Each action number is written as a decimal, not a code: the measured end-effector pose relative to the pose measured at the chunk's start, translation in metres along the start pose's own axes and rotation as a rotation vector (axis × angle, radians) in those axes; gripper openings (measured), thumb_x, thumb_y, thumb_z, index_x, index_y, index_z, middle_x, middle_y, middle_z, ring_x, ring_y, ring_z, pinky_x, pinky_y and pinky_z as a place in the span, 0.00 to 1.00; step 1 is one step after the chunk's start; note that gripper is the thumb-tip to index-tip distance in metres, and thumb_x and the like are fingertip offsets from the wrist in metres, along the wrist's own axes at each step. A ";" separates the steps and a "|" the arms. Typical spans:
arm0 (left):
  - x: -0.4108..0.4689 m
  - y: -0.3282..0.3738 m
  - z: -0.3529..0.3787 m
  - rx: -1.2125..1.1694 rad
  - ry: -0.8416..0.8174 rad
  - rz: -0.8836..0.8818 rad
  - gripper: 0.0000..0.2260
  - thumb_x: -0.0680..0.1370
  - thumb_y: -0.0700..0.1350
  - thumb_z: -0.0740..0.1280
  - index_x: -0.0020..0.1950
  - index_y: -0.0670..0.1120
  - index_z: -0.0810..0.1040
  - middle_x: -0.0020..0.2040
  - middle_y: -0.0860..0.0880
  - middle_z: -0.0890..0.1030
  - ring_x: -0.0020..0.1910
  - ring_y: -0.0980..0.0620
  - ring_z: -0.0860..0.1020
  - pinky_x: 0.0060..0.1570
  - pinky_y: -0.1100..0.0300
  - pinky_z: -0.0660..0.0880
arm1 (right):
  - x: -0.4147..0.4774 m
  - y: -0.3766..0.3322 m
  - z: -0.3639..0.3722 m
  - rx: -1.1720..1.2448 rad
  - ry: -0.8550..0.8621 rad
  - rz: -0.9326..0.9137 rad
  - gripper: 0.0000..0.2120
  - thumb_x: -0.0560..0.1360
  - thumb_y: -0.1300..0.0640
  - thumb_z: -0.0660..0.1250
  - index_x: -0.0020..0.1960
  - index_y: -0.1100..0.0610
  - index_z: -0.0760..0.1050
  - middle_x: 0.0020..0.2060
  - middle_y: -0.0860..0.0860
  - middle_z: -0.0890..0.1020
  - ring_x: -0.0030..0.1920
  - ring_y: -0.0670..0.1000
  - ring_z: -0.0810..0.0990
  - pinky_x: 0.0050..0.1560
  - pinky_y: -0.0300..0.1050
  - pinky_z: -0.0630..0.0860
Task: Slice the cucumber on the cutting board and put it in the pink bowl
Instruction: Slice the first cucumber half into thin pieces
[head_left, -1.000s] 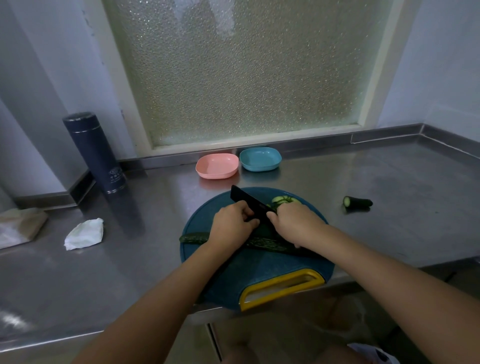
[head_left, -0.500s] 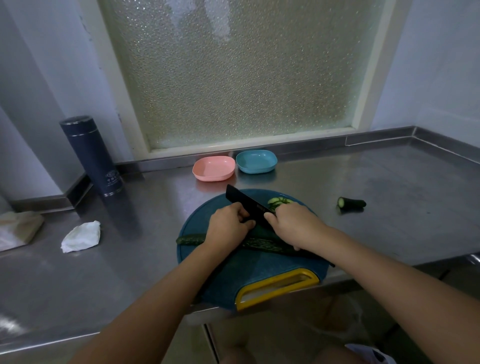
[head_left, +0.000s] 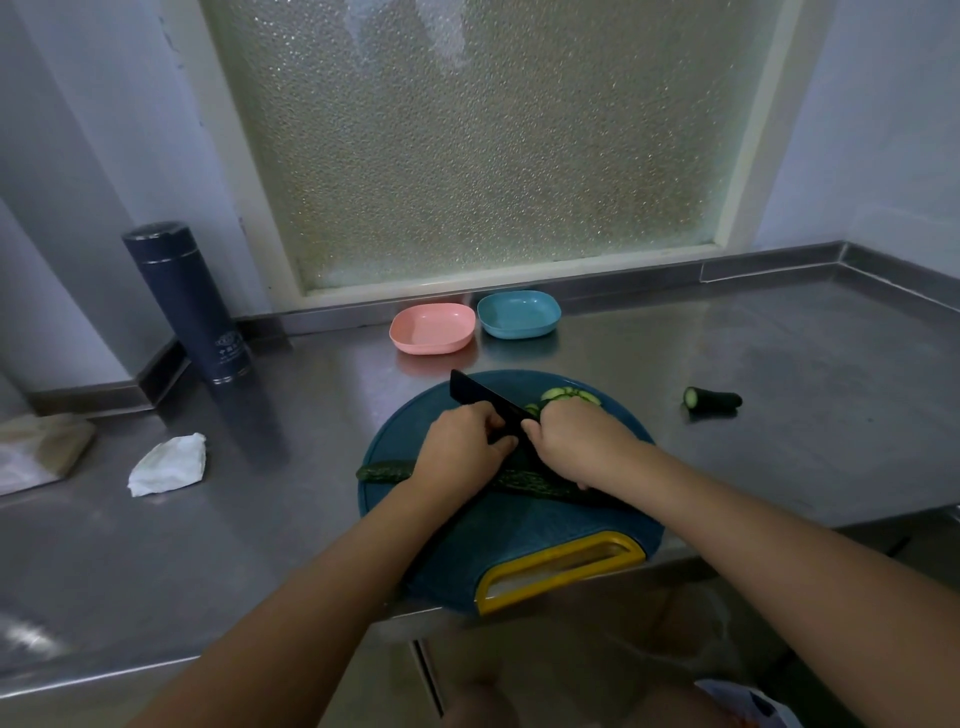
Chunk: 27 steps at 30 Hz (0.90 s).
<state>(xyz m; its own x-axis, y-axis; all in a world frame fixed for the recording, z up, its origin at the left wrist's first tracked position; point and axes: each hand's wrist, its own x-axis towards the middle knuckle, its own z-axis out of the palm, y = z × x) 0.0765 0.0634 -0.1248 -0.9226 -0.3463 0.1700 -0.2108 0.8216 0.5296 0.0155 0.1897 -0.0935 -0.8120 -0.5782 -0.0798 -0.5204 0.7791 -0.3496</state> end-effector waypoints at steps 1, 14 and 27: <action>-0.001 -0.001 0.000 0.013 -0.022 0.015 0.12 0.74 0.48 0.69 0.55 0.47 0.77 0.52 0.49 0.80 0.51 0.51 0.77 0.51 0.55 0.75 | 0.000 0.001 -0.001 -0.007 -0.003 -0.001 0.22 0.83 0.49 0.50 0.32 0.57 0.64 0.28 0.53 0.71 0.29 0.52 0.72 0.45 0.47 0.78; 0.006 0.001 0.006 -0.021 0.067 -0.003 0.11 0.73 0.46 0.70 0.54 0.46 0.77 0.53 0.48 0.78 0.50 0.51 0.76 0.48 0.59 0.73 | -0.005 0.011 -0.002 -0.013 0.014 -0.008 0.24 0.82 0.47 0.51 0.32 0.57 0.69 0.24 0.53 0.74 0.24 0.52 0.75 0.38 0.49 0.80; 0.006 -0.001 0.006 -0.024 0.062 0.013 0.12 0.73 0.45 0.69 0.55 0.47 0.77 0.52 0.48 0.77 0.50 0.52 0.75 0.50 0.58 0.73 | -0.017 0.018 -0.008 -0.033 0.059 -0.065 0.22 0.82 0.47 0.52 0.32 0.55 0.66 0.28 0.51 0.71 0.26 0.48 0.70 0.29 0.43 0.69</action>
<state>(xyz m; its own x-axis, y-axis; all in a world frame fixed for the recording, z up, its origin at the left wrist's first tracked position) 0.0689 0.0633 -0.1289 -0.9030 -0.3641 0.2280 -0.1909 0.8155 0.5464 0.0173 0.2154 -0.0909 -0.7901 -0.6130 -0.0028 -0.5798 0.7488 -0.3211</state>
